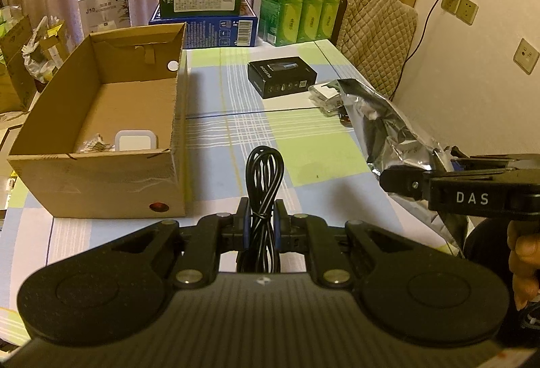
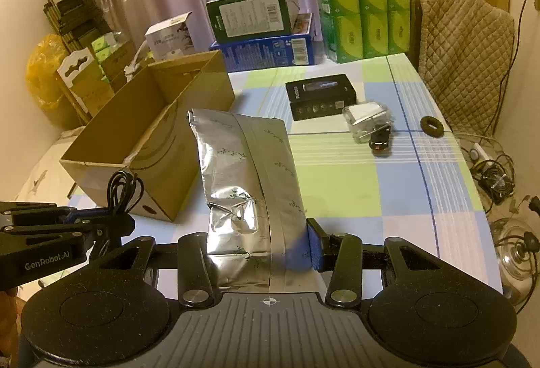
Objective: Organize objects
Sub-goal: 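Carry the black cable and silver foil bag over the cardboard box with both tools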
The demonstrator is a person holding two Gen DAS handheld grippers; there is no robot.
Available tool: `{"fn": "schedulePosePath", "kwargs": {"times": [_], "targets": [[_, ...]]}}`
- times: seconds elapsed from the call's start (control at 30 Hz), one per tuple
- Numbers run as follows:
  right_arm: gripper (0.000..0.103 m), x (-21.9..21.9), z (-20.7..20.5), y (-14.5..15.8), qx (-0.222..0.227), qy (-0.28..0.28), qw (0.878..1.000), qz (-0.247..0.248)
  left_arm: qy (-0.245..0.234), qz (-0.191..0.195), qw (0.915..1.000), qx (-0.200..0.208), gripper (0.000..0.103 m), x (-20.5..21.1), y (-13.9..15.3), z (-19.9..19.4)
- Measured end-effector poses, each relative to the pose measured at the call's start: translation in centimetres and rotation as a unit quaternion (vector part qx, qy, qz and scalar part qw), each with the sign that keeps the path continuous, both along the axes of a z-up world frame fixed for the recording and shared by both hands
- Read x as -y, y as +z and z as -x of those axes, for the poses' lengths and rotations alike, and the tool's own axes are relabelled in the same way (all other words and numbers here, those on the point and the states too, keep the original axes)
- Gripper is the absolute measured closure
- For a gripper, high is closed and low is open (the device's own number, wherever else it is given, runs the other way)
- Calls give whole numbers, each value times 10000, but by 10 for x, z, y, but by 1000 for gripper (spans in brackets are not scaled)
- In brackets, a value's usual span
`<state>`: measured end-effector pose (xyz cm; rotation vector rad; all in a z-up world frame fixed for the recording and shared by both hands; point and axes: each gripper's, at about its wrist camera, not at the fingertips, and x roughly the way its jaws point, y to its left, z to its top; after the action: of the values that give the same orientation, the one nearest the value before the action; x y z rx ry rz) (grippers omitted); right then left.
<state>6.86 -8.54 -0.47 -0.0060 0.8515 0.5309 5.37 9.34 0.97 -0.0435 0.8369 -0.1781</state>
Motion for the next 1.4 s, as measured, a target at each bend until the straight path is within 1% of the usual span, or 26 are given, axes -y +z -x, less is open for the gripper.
{"fn": "schedulePosePath", "kwargs": {"times": [0.73,0.9,1.1,1.33,1.4], "targets": [[62,-8,0,0,-9,34,10000,34,14,24,10000,10,93,-4,3,0],[62,-17,-3,4,-25,122,9999,-44,51,93,9999,65,93,-14,8,1],[62,-54,-10,21,94,425,9989,-167,148,67,9995,271,93,-43,28,-1],[62,-119,-26,34,140,876,9955,-332,451,-161,9979,441,93,-105,54,-17],[62,-138,-34,35,105,977,9945,-376,550,-313,9969,471,93,-122,59,-26]]}}
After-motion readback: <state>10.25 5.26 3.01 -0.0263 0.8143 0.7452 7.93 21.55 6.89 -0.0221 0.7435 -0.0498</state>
